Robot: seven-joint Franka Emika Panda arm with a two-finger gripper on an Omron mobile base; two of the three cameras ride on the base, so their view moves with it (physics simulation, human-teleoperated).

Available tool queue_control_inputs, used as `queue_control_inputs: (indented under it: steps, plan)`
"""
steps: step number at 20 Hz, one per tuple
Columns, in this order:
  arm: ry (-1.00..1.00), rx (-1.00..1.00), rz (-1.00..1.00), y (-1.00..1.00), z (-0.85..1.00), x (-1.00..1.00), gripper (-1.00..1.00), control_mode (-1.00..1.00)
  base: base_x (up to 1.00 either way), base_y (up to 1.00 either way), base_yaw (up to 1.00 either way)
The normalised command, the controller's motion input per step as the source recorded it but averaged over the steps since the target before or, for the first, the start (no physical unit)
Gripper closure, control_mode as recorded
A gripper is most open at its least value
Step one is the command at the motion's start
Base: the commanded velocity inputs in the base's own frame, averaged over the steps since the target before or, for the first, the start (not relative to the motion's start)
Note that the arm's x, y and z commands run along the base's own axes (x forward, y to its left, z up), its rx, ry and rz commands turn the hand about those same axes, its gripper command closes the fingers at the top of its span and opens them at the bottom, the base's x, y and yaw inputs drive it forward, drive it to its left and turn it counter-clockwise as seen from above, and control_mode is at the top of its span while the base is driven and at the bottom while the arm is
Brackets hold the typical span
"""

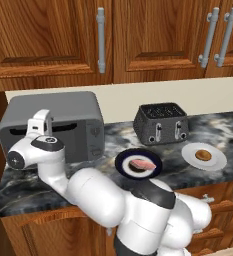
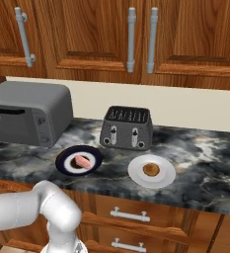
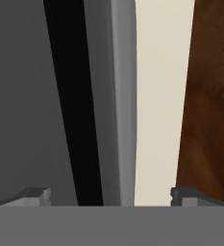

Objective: Open the toaster oven door. Place the bread on the top rack in the toaster oven and place the steak on the bottom rack.

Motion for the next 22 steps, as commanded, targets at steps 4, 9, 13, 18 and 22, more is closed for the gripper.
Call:
queue_control_inputs:
  steps: [4,9,13,18,22]
  plan:
    - [-0.02,0.00,0.05,0.07,-0.05,0.00,-1.00,-1.00,0.00,0.00,0.00]
    - [-0.07,0.00,0.05,0.11,-0.09,0.00,-1.00,-1.00,0.00,0.00,0.00]
    - [-0.07,0.00,0.03,0.00,-0.10,0.07,-1.00,-1.00,0.00,0.00,0.00]
    - [-0.07,0.00,0.03,0.01,-0.11,0.10,-1.00,-1.00,0.00,0.00,0.00]
    - [-0.07,0.00,0.01,0.02,-0.11,0.07,-1.00,-1.00,0.00,0.00,0.00]
